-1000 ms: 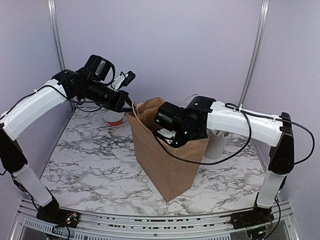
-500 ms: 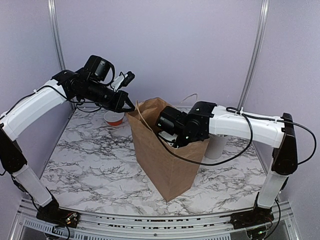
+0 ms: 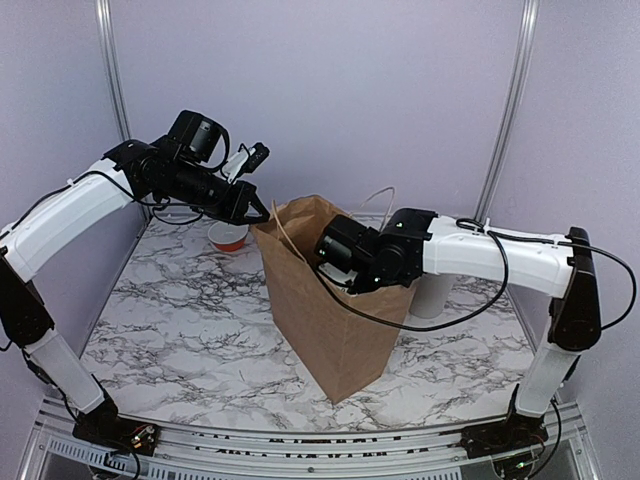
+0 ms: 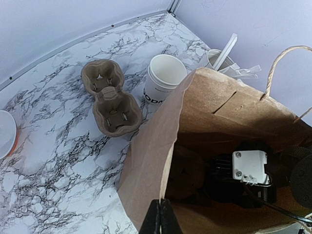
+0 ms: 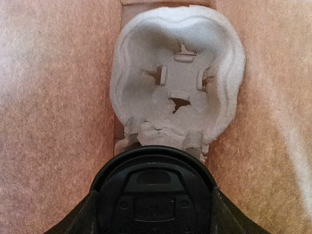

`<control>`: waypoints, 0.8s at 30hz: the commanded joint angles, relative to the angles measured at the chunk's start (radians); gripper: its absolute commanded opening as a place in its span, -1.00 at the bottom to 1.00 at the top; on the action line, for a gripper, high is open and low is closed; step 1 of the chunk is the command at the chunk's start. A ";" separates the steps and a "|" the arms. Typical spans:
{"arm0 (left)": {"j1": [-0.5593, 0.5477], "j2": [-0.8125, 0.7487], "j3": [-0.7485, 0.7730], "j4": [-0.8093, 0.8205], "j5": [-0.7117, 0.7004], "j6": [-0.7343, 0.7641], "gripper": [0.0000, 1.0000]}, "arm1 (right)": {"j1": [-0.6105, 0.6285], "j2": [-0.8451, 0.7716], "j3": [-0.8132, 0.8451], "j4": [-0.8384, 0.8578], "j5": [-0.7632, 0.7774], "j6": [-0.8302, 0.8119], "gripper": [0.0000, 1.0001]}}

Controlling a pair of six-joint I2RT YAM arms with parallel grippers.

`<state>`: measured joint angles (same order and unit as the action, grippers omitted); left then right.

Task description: Pack the takeout coffee

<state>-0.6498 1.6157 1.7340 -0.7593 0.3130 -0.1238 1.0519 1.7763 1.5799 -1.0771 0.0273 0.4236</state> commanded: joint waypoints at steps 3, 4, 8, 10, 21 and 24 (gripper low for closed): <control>-0.002 -0.021 -0.011 0.004 -0.012 -0.002 -1.00 | 0.019 0.018 -0.056 -0.031 -0.004 0.017 0.00; -0.002 -0.021 -0.011 0.005 -0.014 -0.002 -1.00 | 0.019 0.018 -0.058 -0.031 -0.004 0.018 0.01; -0.001 -0.021 -0.011 0.005 -0.017 -0.002 -1.00 | 0.019 0.017 -0.050 -0.038 0.000 0.018 0.01; 0.000 -0.022 -0.010 0.005 -0.016 -0.002 -1.00 | 0.019 0.020 -0.045 -0.045 0.009 0.018 0.01; -0.001 -0.020 -0.010 0.005 -0.020 -0.004 -1.00 | 0.044 0.013 0.033 -0.038 0.003 0.002 0.01; -0.001 -0.018 -0.010 0.005 -0.018 -0.006 -1.00 | 0.049 0.009 0.038 -0.034 0.010 0.001 0.01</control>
<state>-0.6498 1.6157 1.7340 -0.7567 0.3119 -0.1246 1.0794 1.7710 1.5864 -1.0798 0.0441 0.4332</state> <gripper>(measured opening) 0.005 0.700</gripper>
